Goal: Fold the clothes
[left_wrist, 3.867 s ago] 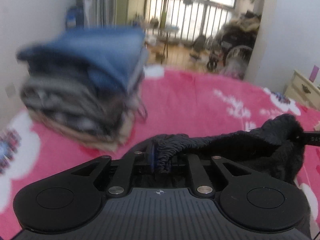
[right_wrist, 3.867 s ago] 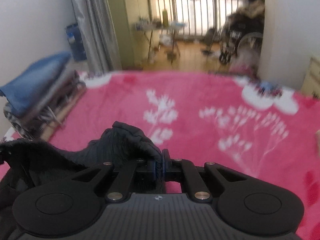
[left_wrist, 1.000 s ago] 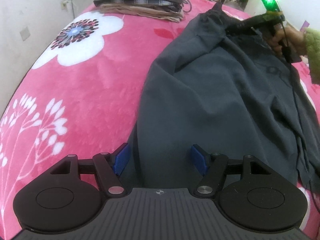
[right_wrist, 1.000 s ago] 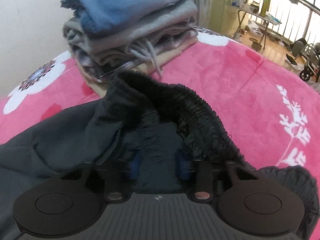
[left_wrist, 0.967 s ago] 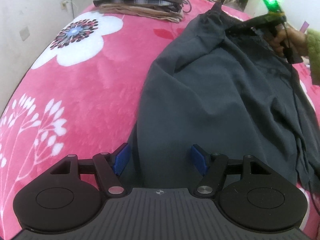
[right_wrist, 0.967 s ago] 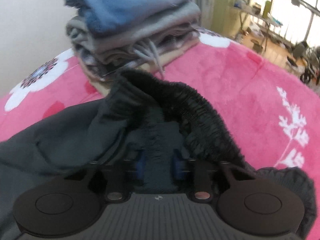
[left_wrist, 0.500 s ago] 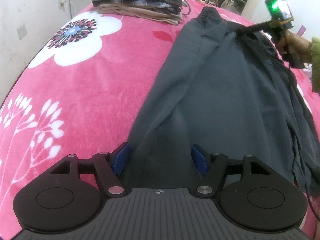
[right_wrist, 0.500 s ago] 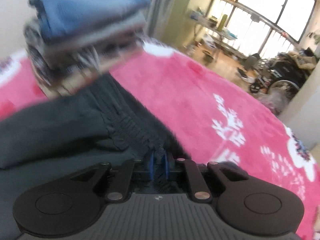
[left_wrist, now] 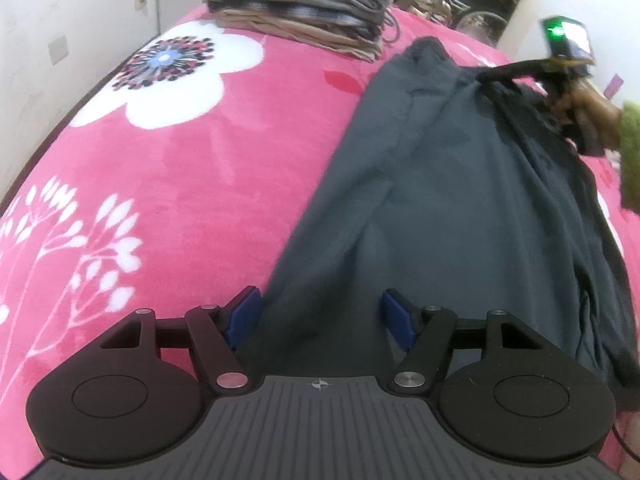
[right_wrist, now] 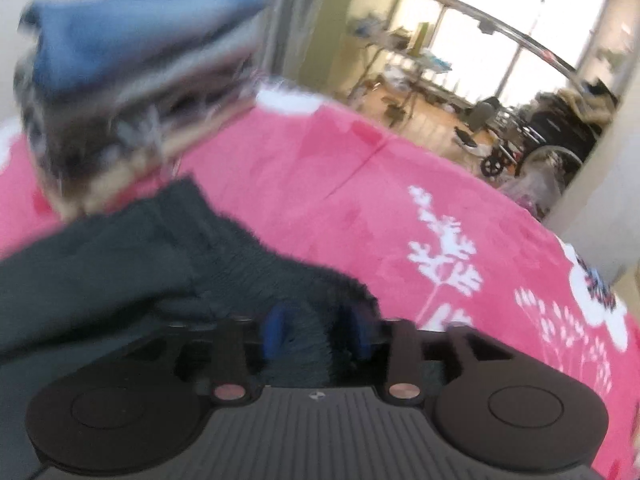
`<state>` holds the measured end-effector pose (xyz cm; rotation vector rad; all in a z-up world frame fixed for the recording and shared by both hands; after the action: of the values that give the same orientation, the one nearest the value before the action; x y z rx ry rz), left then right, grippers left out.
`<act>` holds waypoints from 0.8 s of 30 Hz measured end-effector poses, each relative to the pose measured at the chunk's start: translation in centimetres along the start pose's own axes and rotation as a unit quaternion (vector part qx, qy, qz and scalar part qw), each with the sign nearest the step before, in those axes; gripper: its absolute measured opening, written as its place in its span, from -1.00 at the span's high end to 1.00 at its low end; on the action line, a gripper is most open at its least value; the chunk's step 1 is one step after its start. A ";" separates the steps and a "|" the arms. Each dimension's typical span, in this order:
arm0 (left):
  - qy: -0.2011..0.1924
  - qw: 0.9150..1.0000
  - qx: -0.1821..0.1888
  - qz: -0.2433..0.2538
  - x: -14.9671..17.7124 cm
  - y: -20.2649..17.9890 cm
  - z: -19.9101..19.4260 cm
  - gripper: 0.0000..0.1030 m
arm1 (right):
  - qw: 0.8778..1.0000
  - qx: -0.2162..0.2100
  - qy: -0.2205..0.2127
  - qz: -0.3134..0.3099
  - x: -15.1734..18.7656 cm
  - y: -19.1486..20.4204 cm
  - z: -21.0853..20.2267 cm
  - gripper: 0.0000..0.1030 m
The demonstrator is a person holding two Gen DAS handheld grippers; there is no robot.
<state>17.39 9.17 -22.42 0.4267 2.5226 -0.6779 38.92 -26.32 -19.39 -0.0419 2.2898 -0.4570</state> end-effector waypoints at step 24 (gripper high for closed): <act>-0.031 0.995 -0.063 -0.072 -2.1 3.8 -0.3 -0.27 | 0.972 -0.187 0.041 0.134 -3.8 8.9 1.9 0.20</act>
<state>20.63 12.16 -22.51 0.1770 2.5370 -0.5703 43.87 -17.93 -20.92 0.1003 2.3881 0.1185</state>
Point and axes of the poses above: each gripper's, at about its wrist camera, not at the fingertips, and z roughly the way its jaws point, y to its left, x to its underside, the point moved 9 cm from there along z, roughly the way its jaws point, and after that the axes turned 13 degrees about x, right-handed, at the moved point
